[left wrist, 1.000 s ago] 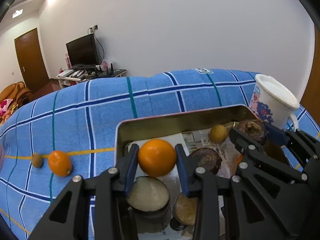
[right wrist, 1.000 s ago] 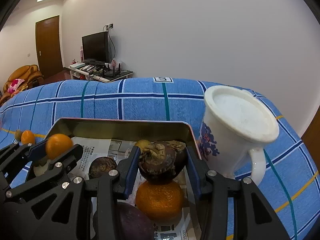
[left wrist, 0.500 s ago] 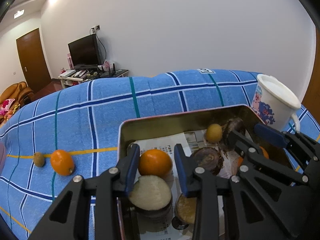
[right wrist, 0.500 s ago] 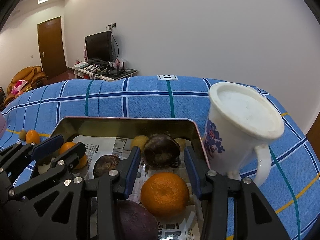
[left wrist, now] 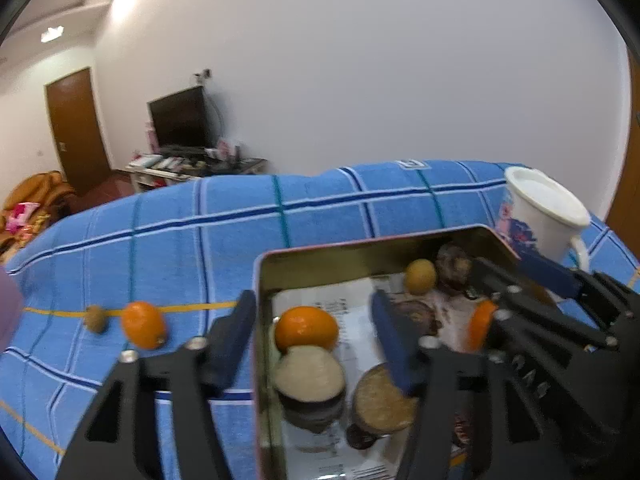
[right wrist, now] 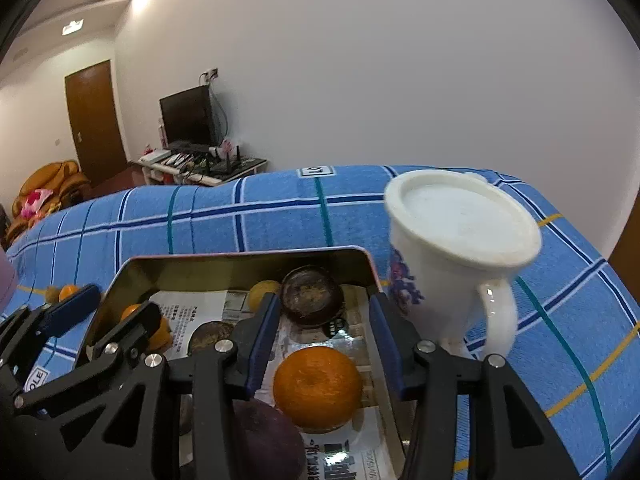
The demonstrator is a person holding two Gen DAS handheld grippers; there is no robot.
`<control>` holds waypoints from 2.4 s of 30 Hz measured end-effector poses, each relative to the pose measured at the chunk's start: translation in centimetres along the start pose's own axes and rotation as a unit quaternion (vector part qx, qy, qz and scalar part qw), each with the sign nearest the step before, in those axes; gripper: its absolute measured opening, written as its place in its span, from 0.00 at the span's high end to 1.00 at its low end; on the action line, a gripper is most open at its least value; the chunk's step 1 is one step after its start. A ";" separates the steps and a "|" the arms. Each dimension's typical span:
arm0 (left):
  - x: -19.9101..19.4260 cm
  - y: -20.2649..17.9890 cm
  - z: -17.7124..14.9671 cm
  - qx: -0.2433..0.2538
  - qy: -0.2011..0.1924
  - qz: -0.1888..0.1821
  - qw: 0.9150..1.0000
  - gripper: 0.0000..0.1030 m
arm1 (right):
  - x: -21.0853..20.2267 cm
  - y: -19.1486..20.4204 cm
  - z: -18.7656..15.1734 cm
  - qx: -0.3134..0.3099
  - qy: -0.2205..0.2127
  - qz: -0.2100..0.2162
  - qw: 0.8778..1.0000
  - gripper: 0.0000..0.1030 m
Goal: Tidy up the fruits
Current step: 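Open the right tool to release the brown fruit while the left tool releases the orange, then lift both open tools from the tin toward the loose orange and kiwi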
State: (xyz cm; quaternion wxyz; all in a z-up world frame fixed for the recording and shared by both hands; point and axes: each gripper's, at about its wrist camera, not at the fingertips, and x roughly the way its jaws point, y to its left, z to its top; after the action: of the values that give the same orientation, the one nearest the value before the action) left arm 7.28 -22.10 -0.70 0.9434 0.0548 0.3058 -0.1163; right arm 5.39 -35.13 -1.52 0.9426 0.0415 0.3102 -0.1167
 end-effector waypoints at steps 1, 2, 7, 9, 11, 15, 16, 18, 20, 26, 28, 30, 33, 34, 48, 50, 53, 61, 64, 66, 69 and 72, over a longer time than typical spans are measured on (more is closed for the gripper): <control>-0.1 0.2 0.0 -0.005 -0.005 0.007 1.000 0.20 | -0.2 -0.4 0.0 0.012 -0.004 0.002 1.000 0.52; -0.4 0.6 0.0 -0.012 -0.013 0.009 1.000 0.14 | -0.4 -0.8 0.1 0.027 -0.009 0.010 1.000 0.49; -1.6 1.6 -0.1 -0.037 -0.038 0.007 0.999 0.01 | -2.1 -2.8 0.0 0.095 -0.055 0.031 0.994 0.31; -1.7 1.2 -0.2 -0.022 -0.042 0.013 0.999 0.01 | -2.7 -2.8 0.0 0.100 -0.073 0.030 0.992 0.30; -1.9 0.5 -0.3 -0.001 -0.047 0.024 0.999 0.01 | -3.3 -2.2 -0.1 0.086 -0.090 0.022 0.992 0.30; -2.6 0.1 -0.5 0.014 -0.065 0.040 0.997 0.01 | -4.3 -0.6 -0.3 0.042 -0.117 0.005 0.992 0.30; -2.8 0.1 -0.5 0.015 -0.068 0.041 0.997 0.01 | -4.7 -0.2 -0.3 0.031 -0.126 0.001 0.992 0.30; -2.9 0.2 -0.5 0.015 -0.070 0.043 0.997 0.01 | -5.2 0.4 -0.5 0.013 -0.141 -0.013 0.990 0.30; -3.0 0.4 -0.6 0.012 -0.071 0.046 0.996 0.01 | -5.6 0.7 -0.5 0.003 -0.149 -0.021 0.989 0.30; -3.0 1.0 -1.0 0.007 -0.065 0.051 0.997 0.01 | -6.3 0.2 -0.6 0.014 -0.164 -0.021 0.986 0.30; -3.2 1.1 -1.2 0.005 -0.065 0.053 0.996 0.01 | -6.4 0.1 -0.7 0.019 -0.165 -0.019 0.986 0.30; -3.4 1.5 -1.5 0.004 -0.066 0.055 0.996 0.01 | -6.5 0.1 -0.8 0.021 -0.167 -0.018 0.986 0.30; -3.7 1.9 -1.7 0.006 -0.065 0.057 0.996 0.01 | -7.2 0.4 -1.1 0.022 -0.174 -0.018 0.984 0.30; -3.8 2.0 -1.7 0.007 -0.064 0.057 0.996 0.01 | -7.4 0.5 -1.3 0.023 -0.176 -0.017 0.984 0.30; -4.6 4.8 -3.1 0.009 -0.048 0.065 0.997 0.01 | -8.6 1.6 -2.3 0.055 -0.174 -0.012 0.983 0.30; -4.8 5.4 -3.2 0.011 -0.048 0.068 0.996 0.01 | -8.8 2.1 -2.4 0.053 -0.175 -0.013 0.983 0.30; -5.1 6.3 -3.4 0.007 -0.048 0.070 0.996 0.01 | -9.1 3.1 -2.7 0.042 -0.174 -0.009 0.984 0.30; -5.5 8.6 -3.8 0.006 -0.047 0.083 0.995 0.01 | -9.5 6.7 -3.3 0.003 -0.164 0.003 0.987 0.30; -5.6 10.1 -3.8 -0.006 -0.043 0.086 0.995 0.01 | -9.4 8.1 -3.5 -0.002 -0.156 0.015 0.988 0.30; -5.5 11.2 -3.8 -0.014 -0.040 0.093 0.995 0.01 | -9.5 9.1 -3.6 -0.004 -0.156 0.022 0.987 0.30; -5.5 12.8 -3.9 -0.023 -0.036 0.105 0.994 0.01 | -9.4 10.8 -3.8 -0.014 -0.151 0.032 0.988 0.30; -5.4 14.5 -4.0 -0.029 -0.026 0.125 0.991 0.01 | -9.2 12.2 -3.7 -0.020 -0.146 0.040 0.988 0.30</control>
State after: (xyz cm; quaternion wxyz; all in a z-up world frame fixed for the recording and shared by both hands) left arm 4.43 -6.42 -0.24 0.9592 0.0617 0.2756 0.0101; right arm -0.96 -20.92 1.04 0.9823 0.0171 0.1697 -0.0776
